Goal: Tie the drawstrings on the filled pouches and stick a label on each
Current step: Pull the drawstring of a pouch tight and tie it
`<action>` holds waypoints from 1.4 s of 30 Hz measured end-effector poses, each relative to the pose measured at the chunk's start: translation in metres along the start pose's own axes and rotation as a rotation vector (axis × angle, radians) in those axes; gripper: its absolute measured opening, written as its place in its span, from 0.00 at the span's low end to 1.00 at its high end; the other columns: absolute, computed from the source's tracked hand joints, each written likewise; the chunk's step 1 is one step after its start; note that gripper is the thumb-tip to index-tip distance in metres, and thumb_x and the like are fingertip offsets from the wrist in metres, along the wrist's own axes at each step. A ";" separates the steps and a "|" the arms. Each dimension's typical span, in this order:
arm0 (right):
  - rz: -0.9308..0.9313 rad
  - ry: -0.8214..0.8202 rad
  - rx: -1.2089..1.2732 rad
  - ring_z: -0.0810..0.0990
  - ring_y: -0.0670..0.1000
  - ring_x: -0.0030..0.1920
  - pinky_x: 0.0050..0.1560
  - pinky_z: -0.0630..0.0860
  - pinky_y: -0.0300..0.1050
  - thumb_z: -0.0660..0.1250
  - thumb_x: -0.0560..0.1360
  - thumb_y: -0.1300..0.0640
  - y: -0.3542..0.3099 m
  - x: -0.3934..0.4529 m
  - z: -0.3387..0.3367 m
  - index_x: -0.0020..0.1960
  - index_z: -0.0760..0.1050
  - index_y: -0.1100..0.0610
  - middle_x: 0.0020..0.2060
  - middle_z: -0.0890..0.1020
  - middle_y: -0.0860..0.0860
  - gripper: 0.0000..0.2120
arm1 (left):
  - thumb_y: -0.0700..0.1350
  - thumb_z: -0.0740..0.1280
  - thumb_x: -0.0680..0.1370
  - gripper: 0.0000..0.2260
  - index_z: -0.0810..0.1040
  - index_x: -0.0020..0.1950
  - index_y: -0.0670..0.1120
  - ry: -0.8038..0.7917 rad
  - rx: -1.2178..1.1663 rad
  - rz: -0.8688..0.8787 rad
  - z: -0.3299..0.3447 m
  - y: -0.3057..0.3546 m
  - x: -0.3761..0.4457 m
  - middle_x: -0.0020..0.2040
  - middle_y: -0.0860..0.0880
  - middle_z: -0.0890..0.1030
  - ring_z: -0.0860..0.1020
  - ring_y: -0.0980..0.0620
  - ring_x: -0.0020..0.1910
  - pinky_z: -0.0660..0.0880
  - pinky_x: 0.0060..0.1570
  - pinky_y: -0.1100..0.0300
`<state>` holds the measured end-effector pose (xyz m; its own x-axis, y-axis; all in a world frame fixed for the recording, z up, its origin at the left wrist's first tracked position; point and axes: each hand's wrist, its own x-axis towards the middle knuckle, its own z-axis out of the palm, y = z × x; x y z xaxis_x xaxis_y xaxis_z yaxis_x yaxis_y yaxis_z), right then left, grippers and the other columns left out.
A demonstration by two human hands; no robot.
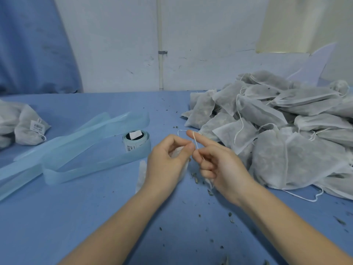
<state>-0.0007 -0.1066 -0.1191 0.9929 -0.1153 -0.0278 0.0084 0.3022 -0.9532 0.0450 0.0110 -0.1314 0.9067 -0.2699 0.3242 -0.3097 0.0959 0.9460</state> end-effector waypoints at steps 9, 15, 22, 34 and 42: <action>-0.305 0.153 -0.810 0.72 0.40 0.29 0.35 0.68 0.28 0.59 0.77 0.62 0.011 0.001 0.001 0.59 0.75 0.44 0.26 0.75 0.44 0.17 | 0.47 0.64 0.78 0.07 0.81 0.43 0.49 0.052 0.462 0.031 0.007 -0.004 0.002 0.35 0.58 0.81 0.77 0.59 0.41 0.67 0.38 0.73; -0.408 0.257 -0.888 0.73 0.40 0.30 0.36 0.67 0.31 0.64 0.77 0.54 0.019 0.004 0.000 0.48 0.64 0.50 0.21 0.72 0.40 0.08 | 0.43 0.63 0.78 0.11 0.78 0.37 0.52 0.133 0.360 -0.039 0.008 -0.001 0.004 0.36 0.59 0.80 0.77 0.55 0.42 0.69 0.44 0.65; -0.184 0.151 -0.600 0.65 0.42 0.27 0.35 0.66 0.36 0.71 0.73 0.49 0.008 0.005 -0.020 0.45 0.84 0.51 0.23 0.66 0.41 0.07 | 0.41 0.67 0.76 0.14 0.81 0.31 0.52 0.074 0.055 -0.189 0.004 0.005 0.002 0.34 0.55 0.83 0.79 0.54 0.41 0.72 0.51 0.57; 0.121 0.097 -0.082 0.59 0.44 0.26 0.23 0.58 0.34 0.73 0.68 0.55 -0.008 0.003 -0.025 0.37 0.82 0.61 0.28 0.69 0.50 0.09 | 0.38 0.68 0.76 0.04 0.82 0.43 0.41 0.106 0.809 0.347 0.007 -0.006 -0.011 0.39 0.45 0.78 0.72 0.46 0.42 0.60 0.41 0.67; 0.093 0.178 -0.262 0.59 0.44 0.25 0.23 0.58 0.34 0.73 0.70 0.63 -0.006 -0.002 -0.020 0.40 0.84 0.63 0.25 0.64 0.46 0.03 | 0.42 0.64 0.77 0.06 0.74 0.40 0.45 0.110 0.688 0.243 0.011 -0.007 -0.014 0.41 0.51 0.76 0.71 0.49 0.47 0.64 0.45 0.62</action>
<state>-0.0046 -0.1269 -0.1196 0.9517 -0.2687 -0.1484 -0.1348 0.0684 -0.9885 0.0311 0.0036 -0.1425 0.8018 -0.2169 0.5568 -0.5825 -0.4916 0.6473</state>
